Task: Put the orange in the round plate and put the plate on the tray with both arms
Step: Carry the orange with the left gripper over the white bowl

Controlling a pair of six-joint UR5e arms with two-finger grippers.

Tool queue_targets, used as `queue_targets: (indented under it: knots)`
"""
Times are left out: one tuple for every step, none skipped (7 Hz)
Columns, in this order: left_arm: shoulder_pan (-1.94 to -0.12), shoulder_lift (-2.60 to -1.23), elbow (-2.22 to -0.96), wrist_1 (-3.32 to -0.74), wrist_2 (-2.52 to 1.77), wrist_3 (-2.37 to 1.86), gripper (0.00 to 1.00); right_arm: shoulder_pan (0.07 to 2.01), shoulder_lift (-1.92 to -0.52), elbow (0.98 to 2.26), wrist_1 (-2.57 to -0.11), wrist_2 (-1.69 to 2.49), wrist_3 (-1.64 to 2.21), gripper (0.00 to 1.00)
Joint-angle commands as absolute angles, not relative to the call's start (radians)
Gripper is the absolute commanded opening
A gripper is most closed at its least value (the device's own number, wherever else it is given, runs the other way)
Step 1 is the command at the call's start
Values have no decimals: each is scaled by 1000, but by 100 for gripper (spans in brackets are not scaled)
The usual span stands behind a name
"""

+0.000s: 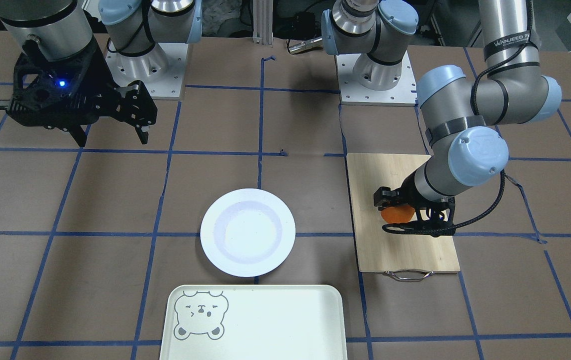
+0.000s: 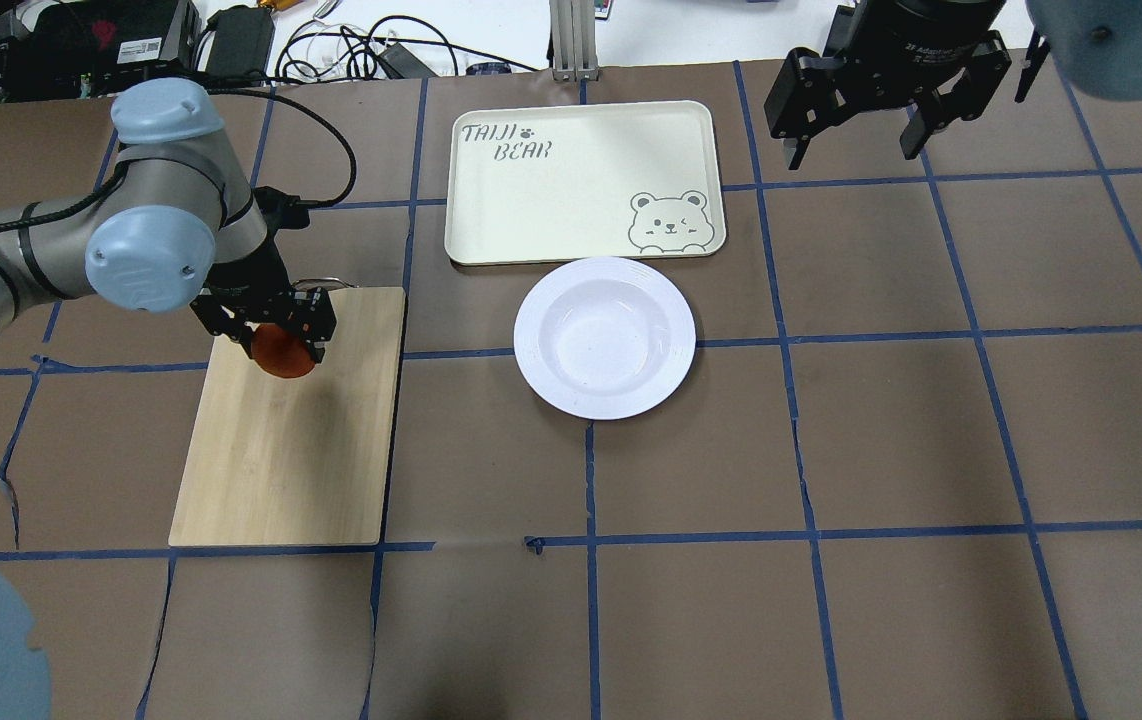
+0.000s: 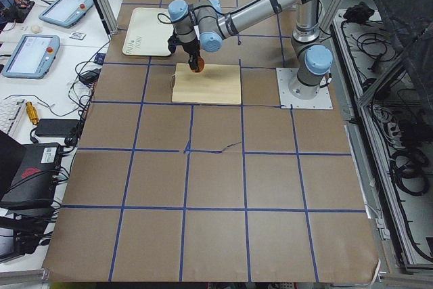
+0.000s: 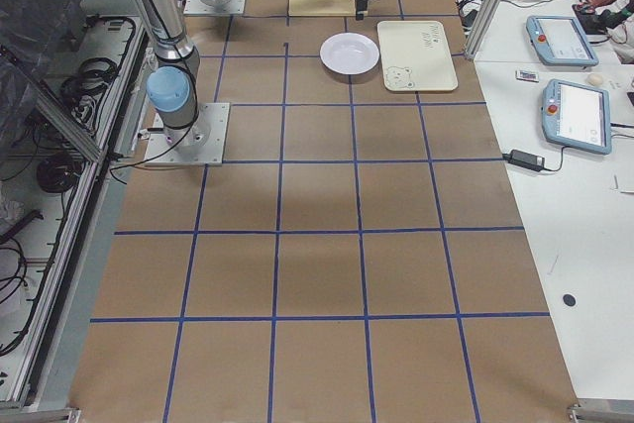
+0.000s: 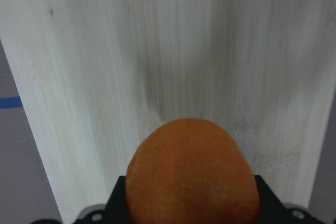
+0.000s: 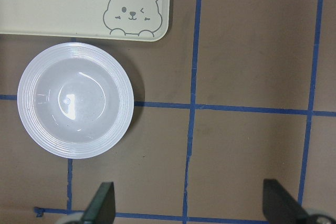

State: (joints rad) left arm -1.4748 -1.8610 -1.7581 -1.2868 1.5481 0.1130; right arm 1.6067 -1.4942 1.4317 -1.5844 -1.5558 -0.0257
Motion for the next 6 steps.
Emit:
queue_targets:
  knots:
    - [-1701,-1858,-1749,-1260,1503,-91,0,1606,-1494,1433,-1583,-1557,-25,100]
    - [-1807,-1899,-1746,-1088,1450,-317,0,1605,-1494,1433,-1583,-1557,-25,100]
    - [-1863,-1937,-1741,-1039,1366,-396,0,1605,-1494,1433,-1583,-1557,-25,100]
    - [-1897,-1969,-1743,-976,1362,-405,0,1605,-1494,1433,-1583,-1557,-26,100]
    - [-1916,-1995,-1741,-907,1358,-406,0,1605,-1494,1434,-1582,-1557,-26,100]
    - [-1919,-2009,-1747,-885,1358,-405,0,1605,-1494,1437,-1583,-1559,-25,100]
